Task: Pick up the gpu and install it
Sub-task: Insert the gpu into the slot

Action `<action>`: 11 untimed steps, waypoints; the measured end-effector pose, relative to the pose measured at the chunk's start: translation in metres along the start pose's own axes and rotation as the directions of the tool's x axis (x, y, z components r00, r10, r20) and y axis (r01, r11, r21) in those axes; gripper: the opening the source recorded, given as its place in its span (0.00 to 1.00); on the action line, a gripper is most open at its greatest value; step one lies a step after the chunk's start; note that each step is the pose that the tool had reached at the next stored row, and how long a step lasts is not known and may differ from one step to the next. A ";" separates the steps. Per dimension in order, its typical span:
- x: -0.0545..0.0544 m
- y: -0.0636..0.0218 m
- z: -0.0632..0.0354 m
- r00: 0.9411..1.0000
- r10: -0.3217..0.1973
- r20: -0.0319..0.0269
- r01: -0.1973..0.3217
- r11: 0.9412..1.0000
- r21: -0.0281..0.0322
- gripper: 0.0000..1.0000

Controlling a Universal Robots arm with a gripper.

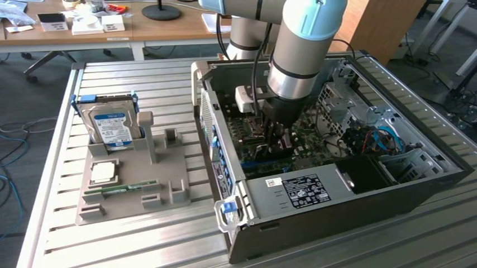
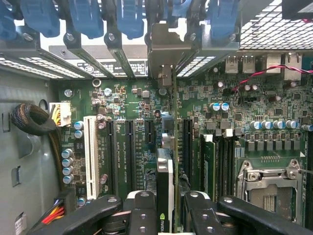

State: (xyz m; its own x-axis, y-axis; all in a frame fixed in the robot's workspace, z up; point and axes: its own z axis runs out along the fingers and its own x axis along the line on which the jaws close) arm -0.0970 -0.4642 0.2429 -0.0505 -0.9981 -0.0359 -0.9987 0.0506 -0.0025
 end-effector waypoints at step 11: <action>0.000 0.0000 0.0015 1.000 0.000 0.000 0.000 1.000 0.000 0.27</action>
State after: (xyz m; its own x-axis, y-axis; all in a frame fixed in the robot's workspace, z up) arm -0.0970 -0.4641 0.2414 -0.0504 -0.9981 -0.0361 -0.9987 0.0506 -0.0025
